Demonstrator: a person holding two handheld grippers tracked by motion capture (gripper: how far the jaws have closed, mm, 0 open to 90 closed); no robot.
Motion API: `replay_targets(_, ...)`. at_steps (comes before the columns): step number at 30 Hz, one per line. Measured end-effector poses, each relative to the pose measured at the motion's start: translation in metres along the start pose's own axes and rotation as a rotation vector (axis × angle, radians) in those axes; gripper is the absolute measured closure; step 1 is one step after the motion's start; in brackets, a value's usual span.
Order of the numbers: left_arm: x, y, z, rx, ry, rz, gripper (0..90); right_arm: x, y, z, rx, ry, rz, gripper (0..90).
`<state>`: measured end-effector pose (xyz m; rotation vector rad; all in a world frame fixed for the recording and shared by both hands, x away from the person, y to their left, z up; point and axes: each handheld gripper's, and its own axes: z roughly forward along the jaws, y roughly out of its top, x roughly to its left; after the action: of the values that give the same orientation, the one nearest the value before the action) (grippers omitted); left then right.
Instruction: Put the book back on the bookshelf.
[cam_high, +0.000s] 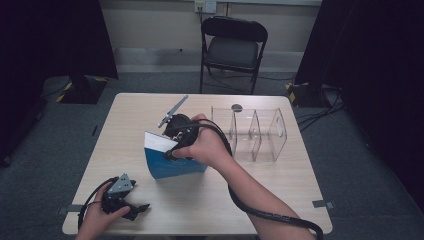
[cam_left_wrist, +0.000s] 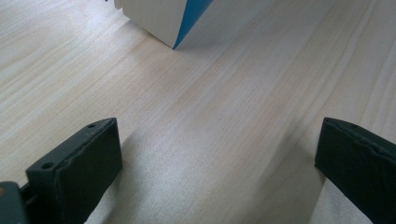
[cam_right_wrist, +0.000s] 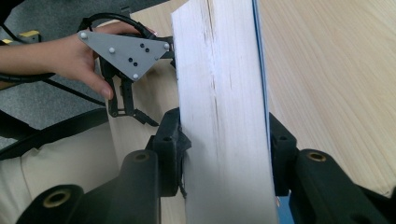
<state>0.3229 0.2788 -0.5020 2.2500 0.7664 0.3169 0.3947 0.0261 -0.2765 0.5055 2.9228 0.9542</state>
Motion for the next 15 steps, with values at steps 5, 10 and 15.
replay_targets(5,0.0000,0.0000,0.0000,0.000,0.001,0.000,0.0,-0.0044,0.0017,0.0004,-0.011,-0.001,-0.006,56.7)
replay_targets(10,0.0000,0.0000,0.0000,0.000,0.001,0.000,0.0,-0.0066,0.0040,0.0015,-0.016,-0.006,-0.028,55.6)
replay_targets(15,0.0000,0.0000,0.0000,0.000,0.001,0.000,0.0,-0.0083,0.0053,0.0026,-0.024,-0.006,-0.042,54.3)
